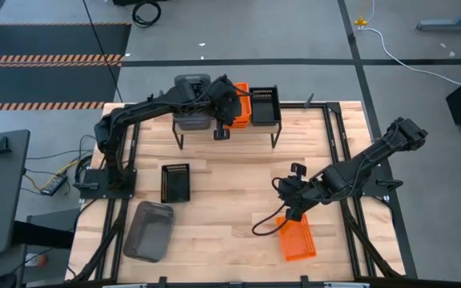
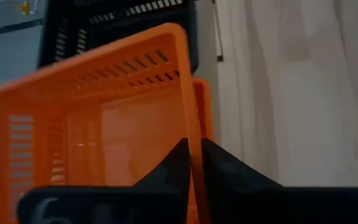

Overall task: Stack baskets on shelf by color
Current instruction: Stack the left orange basket on the top of the orange basket on the shelf, then stack the black basket on top of the black basket on the shelf

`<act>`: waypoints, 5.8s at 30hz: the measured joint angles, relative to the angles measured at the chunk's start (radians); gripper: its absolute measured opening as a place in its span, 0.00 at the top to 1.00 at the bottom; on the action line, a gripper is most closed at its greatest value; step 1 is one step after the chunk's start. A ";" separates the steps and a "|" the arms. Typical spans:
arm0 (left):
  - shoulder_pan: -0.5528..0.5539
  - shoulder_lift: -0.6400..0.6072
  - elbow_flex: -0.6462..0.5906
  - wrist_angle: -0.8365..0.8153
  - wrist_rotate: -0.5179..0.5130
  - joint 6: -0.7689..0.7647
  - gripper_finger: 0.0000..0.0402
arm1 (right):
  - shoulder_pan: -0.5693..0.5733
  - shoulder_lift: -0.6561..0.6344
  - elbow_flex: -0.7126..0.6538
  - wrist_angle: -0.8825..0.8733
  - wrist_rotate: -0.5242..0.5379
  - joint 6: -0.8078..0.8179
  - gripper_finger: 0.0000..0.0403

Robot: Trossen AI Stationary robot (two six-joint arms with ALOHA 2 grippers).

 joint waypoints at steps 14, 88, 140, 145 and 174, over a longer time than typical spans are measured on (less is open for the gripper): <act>-0.006 0.000 0.000 -0.047 -0.046 -0.028 0.81 | 0.000 0.000 0.000 0.000 0.000 0.001 0.62; -0.665 -0.231 -0.878 -0.042 -0.051 -0.816 0.61 | 0.156 0.004 -0.215 0.355 -0.079 0.187 0.62; -0.325 -0.148 -0.178 0.411 -0.230 -0.051 0.97 | 0.155 0.004 -0.215 0.366 -0.066 0.176 0.62; -0.271 -0.125 -0.179 0.536 -0.229 -0.001 0.97 | 0.155 0.004 -0.215 0.366 -0.034 0.176 0.62; -0.120 0.002 -0.180 0.756 -0.155 -0.064 0.95 | 0.143 0.004 -0.214 0.511 -0.018 0.240 0.62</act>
